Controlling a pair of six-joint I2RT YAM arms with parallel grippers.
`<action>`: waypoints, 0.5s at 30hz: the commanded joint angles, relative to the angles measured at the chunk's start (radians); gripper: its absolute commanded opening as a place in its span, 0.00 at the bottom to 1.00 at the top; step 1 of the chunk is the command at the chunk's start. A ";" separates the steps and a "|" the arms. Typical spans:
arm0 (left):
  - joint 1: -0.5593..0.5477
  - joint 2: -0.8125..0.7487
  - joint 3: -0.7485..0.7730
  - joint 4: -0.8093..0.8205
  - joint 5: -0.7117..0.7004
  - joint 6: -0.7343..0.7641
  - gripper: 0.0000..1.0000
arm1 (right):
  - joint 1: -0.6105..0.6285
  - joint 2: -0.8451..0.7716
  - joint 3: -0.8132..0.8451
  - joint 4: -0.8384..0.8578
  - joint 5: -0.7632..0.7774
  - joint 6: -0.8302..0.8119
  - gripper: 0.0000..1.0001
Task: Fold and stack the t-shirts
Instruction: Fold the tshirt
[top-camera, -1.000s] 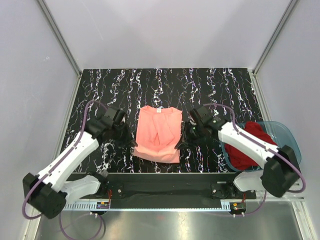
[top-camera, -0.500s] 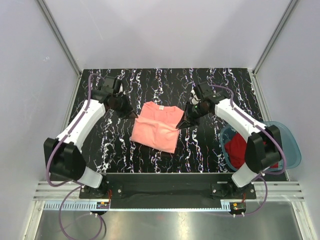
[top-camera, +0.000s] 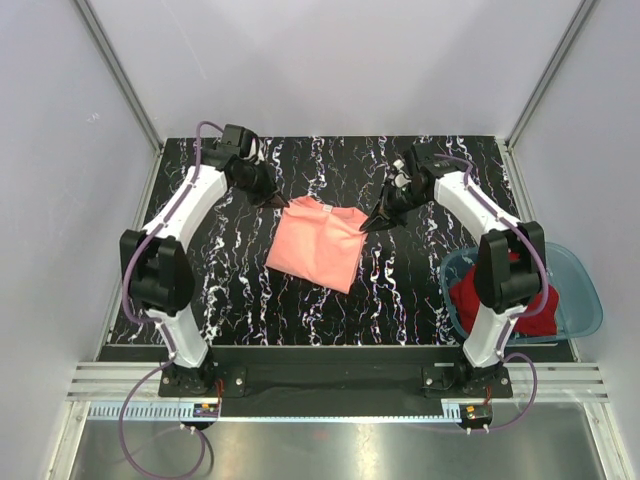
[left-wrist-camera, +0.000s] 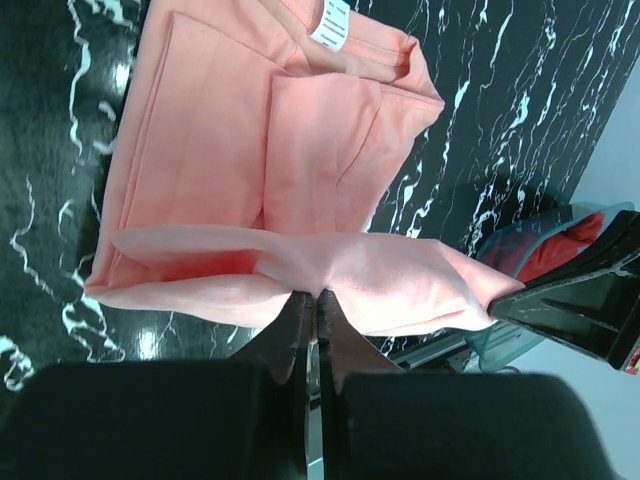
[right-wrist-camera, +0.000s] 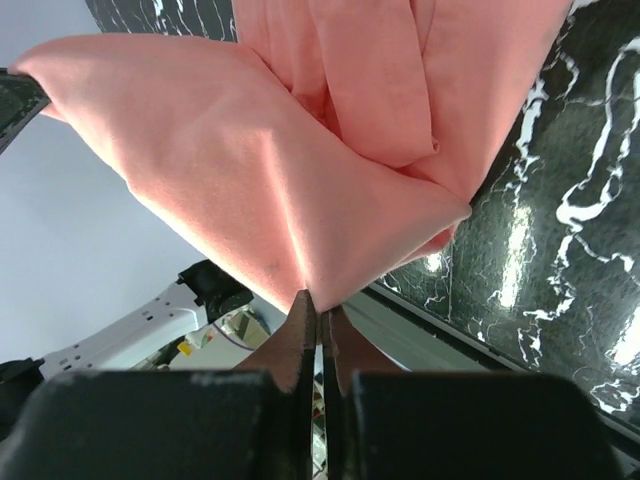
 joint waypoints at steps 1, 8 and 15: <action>0.007 0.067 0.079 0.051 0.052 0.024 0.00 | -0.046 0.054 0.071 -0.011 -0.075 -0.045 0.00; 0.010 0.200 0.170 0.129 0.056 0.014 0.01 | -0.091 0.175 0.168 0.024 -0.102 -0.090 0.00; 0.022 0.307 0.231 0.269 0.009 0.001 0.00 | -0.137 0.344 0.310 0.073 -0.083 -0.124 0.00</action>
